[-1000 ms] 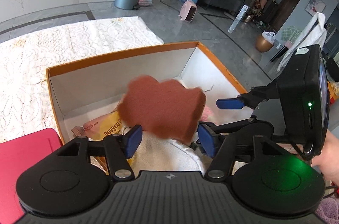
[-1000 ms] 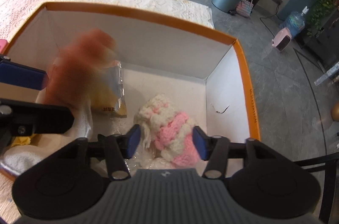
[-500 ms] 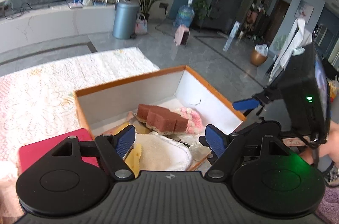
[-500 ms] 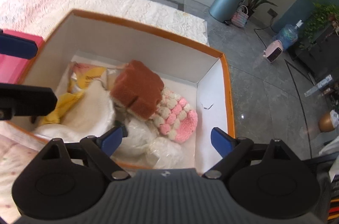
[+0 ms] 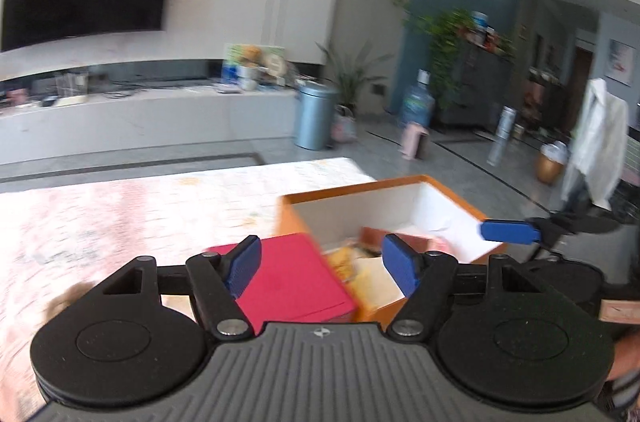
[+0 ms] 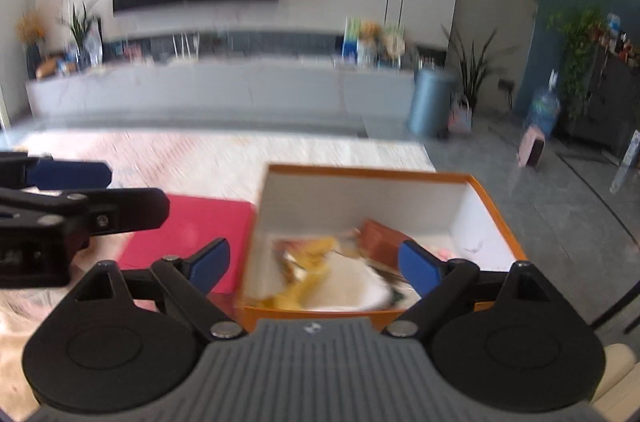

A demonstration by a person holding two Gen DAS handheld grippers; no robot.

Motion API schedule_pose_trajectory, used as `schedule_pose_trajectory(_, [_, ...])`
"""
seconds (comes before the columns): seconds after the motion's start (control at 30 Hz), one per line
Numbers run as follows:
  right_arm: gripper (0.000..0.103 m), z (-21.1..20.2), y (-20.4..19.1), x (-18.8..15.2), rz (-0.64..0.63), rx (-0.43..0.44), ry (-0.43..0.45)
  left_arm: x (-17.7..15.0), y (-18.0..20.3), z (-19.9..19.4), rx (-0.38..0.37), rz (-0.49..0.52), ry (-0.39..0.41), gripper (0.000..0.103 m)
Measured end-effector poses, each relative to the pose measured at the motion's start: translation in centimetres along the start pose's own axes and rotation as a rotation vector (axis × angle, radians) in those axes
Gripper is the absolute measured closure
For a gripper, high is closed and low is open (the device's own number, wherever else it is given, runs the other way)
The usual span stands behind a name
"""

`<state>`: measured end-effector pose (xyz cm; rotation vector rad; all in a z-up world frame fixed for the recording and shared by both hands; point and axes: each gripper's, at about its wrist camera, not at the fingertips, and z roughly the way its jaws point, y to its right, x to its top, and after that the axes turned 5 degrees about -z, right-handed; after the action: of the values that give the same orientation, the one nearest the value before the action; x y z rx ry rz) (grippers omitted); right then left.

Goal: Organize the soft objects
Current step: 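Move both tools back over the bed toward the rope plush, then grasp the brown rope plush with the left tool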

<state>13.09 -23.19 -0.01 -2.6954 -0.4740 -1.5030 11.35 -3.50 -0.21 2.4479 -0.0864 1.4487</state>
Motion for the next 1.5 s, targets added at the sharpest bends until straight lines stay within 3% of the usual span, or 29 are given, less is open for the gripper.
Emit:
schedule_pose_trajectory(0.2, [0.014, -0.9, -5.1, -1.4, 0.02, 0.033, 0.041, -2.1, -4.2, -2.2, 0.099, -0.064, -0.017, 0.023])
schedule_pose_trajectory(0.47, [0.028, 0.5, -11.6, -2.2, -0.023, 0.145, -0.011, -4.6, -9.2, -4.4, 0.211, -0.127, -0.068, 0.024])
schedule_pose_trajectory(0.73, [0.033, 2.6, -16.5, -2.6, -0.116, 0.222, -0.041, -6.9, -14.4, -5.6, 0.285, -0.225, -0.09, 0.026])
schedule_pose_trajectory(1.4, [0.032, 9.6, -21.0, -0.3, -0.198, 0.299, -0.083, -7.5, -20.6, -3.6, 0.358, -0.392, -0.139, 0.027])
schedule_pose_trajectory(1.5, [0.021, 11.1, -21.7, 0.2, -0.201, 0.313, -0.098, -7.7, -21.6, -3.4, 0.368, -0.435, -0.139, 0.028])
